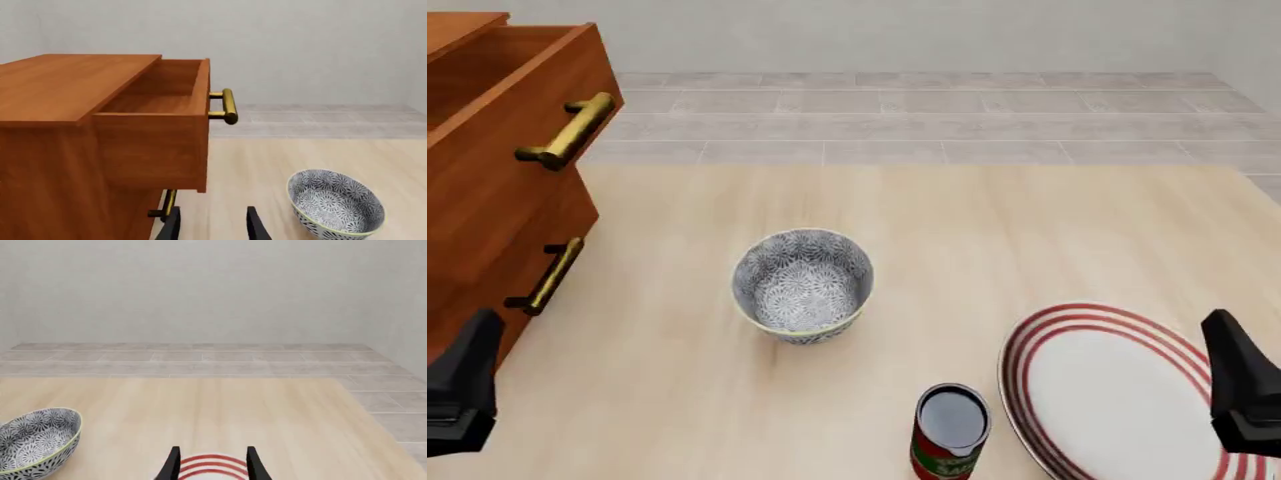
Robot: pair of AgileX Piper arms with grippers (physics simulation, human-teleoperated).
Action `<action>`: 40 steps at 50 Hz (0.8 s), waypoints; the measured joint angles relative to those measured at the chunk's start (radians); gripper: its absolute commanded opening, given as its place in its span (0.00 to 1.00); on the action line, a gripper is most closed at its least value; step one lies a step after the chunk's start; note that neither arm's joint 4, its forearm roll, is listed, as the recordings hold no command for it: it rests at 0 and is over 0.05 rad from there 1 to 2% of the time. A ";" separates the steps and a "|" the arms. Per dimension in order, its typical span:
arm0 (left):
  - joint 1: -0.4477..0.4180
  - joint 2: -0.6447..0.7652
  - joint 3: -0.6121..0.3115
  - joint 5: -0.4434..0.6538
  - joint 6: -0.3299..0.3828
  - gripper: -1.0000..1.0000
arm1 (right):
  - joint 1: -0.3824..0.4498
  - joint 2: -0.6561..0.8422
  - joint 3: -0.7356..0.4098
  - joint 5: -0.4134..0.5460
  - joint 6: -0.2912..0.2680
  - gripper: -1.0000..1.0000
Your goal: Put the ketchup in the top drawer of the cabinet.
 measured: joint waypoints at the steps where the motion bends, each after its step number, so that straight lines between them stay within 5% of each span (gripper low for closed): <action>1: 0.000 0.000 -0.001 0.000 -0.003 1.00 | 0.000 0.000 -0.001 0.000 0.000 1.00; 12: 0.004 0.000 -0.020 0.009 -0.013 1.00 | 0.003 0.001 -0.010 0.000 -0.003 1.00; 20: -0.041 0.000 -0.143 0.096 -0.036 1.00 | -0.001 0.002 -0.009 -0.002 -0.002 1.00; 32: -0.217 0.030 -0.378 0.295 0.009 1.00 | 0.001 0.003 -0.009 0.000 -0.006 1.00; 40: -0.361 0.112 -0.440 0.319 0.020 1.00 | 0.007 0.002 -0.013 0.004 -0.009 1.00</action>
